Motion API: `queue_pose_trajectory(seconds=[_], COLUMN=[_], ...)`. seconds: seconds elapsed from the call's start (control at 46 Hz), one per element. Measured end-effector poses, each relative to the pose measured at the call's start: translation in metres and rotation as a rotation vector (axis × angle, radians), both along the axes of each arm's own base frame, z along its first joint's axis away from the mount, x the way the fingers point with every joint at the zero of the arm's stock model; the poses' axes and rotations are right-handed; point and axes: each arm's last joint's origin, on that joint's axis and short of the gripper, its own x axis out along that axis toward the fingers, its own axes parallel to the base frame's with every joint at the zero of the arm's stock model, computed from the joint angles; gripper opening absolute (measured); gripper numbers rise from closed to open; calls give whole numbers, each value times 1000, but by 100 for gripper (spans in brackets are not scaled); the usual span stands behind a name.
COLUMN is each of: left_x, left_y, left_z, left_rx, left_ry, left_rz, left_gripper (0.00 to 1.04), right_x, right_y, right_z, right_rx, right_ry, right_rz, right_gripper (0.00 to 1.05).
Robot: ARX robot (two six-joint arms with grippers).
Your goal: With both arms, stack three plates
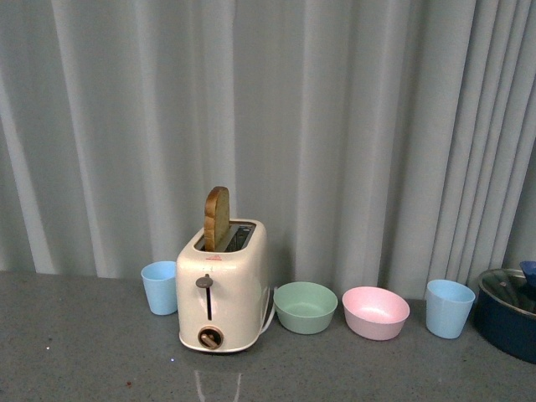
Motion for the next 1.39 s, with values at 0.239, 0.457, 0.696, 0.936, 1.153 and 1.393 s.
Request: queue_pose_trajectory(seconds=[0.239,0.457,0.696,0.936,1.153,1.393], left_x=[0,0,0,0,0,0], left_y=[0,0,0,0,0,0], left_z=[0,0,0,0,0,0], left_rx=[0,0,0,0,0,0], left_ry=[0,-1,-1,-1,-1,-1], left_rz=[0,0,0,0,0,0], left_gripper=[87,98,98,98,98,98], right_x=[1,5,31,52,79,117], right_y=[9,-24,-116,-191,-216,-209], right_z=[25,58,73,55,15,-8], right_rx=[95,121,136,158,134,51], right_ry=[307,219,270,406,563,653], right_rz=[-423,-425,-580,-712,-675,-561], right_gripper=[97,97,97,97,97,97])
